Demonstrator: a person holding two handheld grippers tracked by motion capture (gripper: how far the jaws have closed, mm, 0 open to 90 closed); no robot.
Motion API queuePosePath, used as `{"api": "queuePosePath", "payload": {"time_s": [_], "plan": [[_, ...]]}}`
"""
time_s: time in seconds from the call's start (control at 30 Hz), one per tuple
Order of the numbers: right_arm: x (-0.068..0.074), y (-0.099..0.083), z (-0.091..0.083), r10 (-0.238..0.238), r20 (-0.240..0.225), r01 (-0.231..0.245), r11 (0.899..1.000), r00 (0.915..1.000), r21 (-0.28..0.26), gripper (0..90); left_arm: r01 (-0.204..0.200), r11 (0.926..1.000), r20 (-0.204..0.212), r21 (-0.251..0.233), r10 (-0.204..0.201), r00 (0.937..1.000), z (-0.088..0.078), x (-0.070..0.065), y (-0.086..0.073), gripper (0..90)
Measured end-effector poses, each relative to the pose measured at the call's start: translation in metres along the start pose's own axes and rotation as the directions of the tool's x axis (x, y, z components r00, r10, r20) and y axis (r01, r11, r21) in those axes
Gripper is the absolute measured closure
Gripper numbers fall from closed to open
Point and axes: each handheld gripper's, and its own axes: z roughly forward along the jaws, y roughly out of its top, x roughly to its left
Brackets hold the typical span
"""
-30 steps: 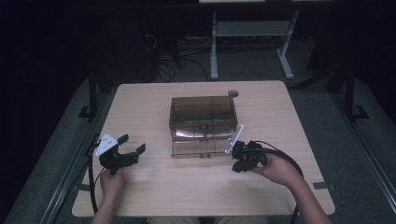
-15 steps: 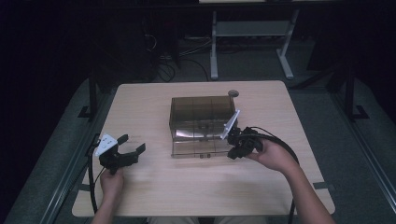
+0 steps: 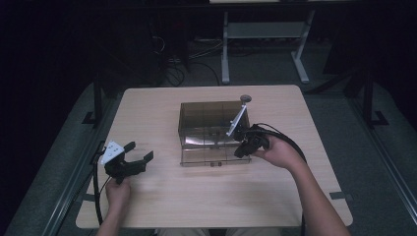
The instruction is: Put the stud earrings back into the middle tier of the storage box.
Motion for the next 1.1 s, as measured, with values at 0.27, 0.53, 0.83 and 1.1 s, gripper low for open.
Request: {"api": "queuePosePath", "payload": {"time_s": [0.27, 0.53, 0.83, 1.1], "plan": [[-0.014, 0.007, 0.01, 0.018, -0.003, -0.018, 1.0, 0.9998, 0.022, 85.3, -0.001, 1.0, 0.001, 0.001, 0.001, 1.0, 0.0, 0.0, 0.0, 12.8], [-0.028, 0.011, 0.024, 0.052, -0.008, -0.052, 0.998, 0.9986, 0.047, 85.3, -0.004, 1.0, 0.005, -0.001, 0.004, 1.0, -0.001, 0.0, 0.0, 12.8], [-0.033, 0.012, 0.035, 0.062, -0.018, -0.06, 0.995, 0.9979, 0.081, 85.3, 0.0, 1.0, 0.004, -0.003, 0.0, 1.0, 0.0, 0.0, 0.0, 12.8], [-0.034, 0.012, 0.035, 0.063, -0.016, -0.061, 0.995, 0.9979, 0.083, 85.3, -0.001, 1.0, 0.006, -0.002, 0.001, 1.0, 0.0, 0.0, 0.0, 12.8]]}}
